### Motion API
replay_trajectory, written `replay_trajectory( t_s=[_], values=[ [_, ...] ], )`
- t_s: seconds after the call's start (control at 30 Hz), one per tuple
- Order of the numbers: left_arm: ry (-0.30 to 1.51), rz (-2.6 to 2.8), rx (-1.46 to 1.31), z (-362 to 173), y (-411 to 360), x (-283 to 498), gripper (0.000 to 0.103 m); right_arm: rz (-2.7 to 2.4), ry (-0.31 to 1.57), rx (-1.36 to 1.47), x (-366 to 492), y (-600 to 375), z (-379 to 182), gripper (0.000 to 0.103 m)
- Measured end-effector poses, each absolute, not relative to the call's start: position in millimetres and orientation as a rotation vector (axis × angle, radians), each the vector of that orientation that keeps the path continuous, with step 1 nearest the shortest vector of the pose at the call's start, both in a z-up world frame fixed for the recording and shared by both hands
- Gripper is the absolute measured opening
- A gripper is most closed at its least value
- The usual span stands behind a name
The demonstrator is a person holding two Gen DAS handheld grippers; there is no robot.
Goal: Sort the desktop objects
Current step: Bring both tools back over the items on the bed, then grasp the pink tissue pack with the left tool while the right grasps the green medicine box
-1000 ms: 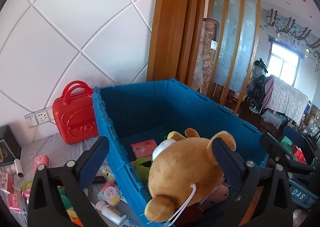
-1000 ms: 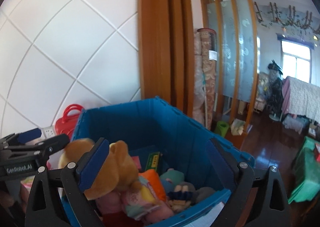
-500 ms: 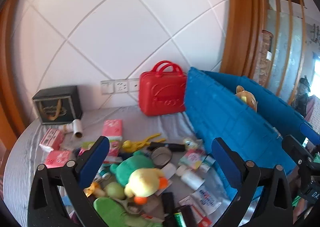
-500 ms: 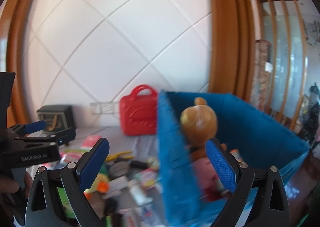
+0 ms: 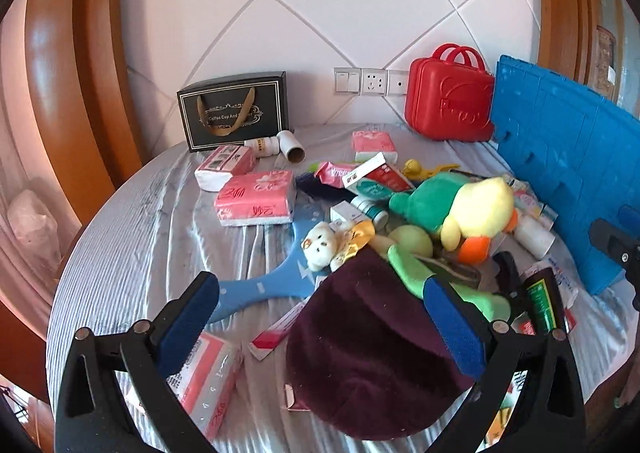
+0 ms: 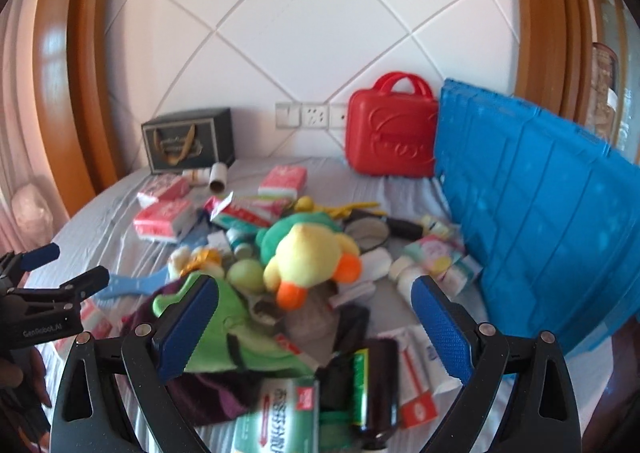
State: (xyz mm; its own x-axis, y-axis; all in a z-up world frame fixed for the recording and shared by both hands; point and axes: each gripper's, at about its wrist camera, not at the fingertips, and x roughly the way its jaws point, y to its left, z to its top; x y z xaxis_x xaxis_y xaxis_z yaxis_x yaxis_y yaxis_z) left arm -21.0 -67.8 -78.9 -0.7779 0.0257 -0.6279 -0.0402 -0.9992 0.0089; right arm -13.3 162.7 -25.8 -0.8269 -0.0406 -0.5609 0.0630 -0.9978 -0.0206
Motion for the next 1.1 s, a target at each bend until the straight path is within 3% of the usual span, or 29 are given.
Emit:
replay_trajectory(
  t_s=[0.27,0.73,1.1],
  values=[
    [0.033,2.926,-1.117,-130.8,-90.8,6.4,0.103,-2.864,0.100,0.925,-2.1,130.3,-70.7,0.098],
    [-0.022,3.045,-1.224,-165.9,-189.0,9.7,0.103,-2.832,0.124,0.902,7.9,103.8,-82.1,0.098],
    [0.022,2.976,-1.291,-206.2,-197.8,-5.2,0.103,-2.851,0.049,1.214,34.6,137.3,-145.2,0.098]
  ],
)
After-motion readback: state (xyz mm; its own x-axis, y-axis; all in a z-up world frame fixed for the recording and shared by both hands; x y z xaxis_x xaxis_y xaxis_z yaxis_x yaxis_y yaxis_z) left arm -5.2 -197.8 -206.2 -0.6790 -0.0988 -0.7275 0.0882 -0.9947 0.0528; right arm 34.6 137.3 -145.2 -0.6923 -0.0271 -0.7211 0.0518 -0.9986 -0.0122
